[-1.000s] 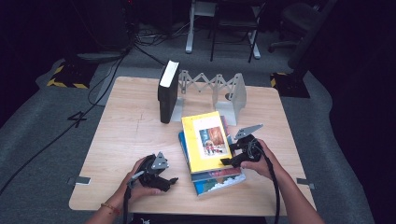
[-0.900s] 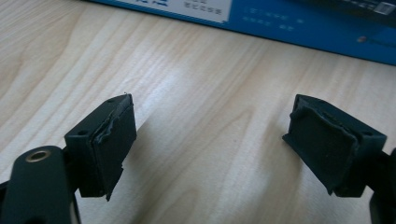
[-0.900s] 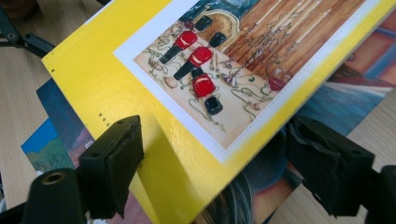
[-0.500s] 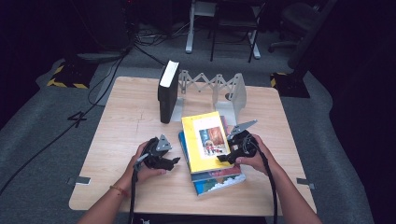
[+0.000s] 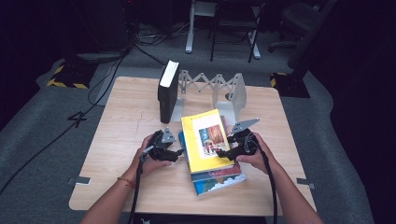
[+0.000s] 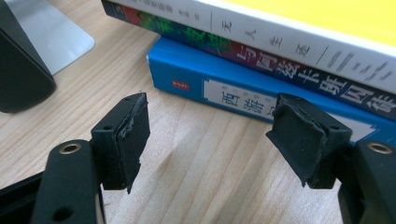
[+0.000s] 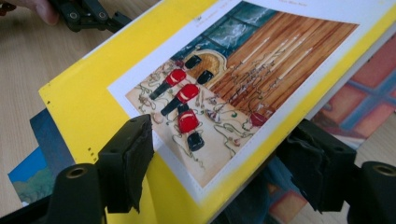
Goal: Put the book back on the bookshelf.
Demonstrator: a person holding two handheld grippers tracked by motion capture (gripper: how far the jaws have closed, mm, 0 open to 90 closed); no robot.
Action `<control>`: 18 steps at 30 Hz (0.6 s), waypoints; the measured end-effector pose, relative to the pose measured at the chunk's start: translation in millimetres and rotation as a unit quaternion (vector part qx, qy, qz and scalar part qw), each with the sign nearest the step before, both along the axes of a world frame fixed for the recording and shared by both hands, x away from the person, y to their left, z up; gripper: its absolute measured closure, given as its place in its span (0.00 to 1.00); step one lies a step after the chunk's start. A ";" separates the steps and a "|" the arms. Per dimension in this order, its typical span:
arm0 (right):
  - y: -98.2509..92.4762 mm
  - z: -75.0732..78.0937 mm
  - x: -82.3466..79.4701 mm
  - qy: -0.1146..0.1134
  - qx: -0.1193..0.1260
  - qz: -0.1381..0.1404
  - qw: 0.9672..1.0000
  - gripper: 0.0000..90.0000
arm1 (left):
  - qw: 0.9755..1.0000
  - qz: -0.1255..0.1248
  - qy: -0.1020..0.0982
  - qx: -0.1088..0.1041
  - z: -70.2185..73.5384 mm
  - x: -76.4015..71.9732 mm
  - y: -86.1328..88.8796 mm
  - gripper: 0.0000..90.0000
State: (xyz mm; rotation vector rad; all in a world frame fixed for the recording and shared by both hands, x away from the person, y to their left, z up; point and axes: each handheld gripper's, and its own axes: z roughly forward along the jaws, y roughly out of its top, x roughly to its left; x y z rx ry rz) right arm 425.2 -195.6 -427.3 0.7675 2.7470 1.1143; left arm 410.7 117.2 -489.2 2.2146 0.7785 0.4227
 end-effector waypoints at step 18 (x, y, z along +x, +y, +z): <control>17.3 -5.9 19.9 0.025 0.053 0.043 0.997 0.73 | 1.000 0.016 -0.016 -0.013 5.0 14.1 -1.1 0.36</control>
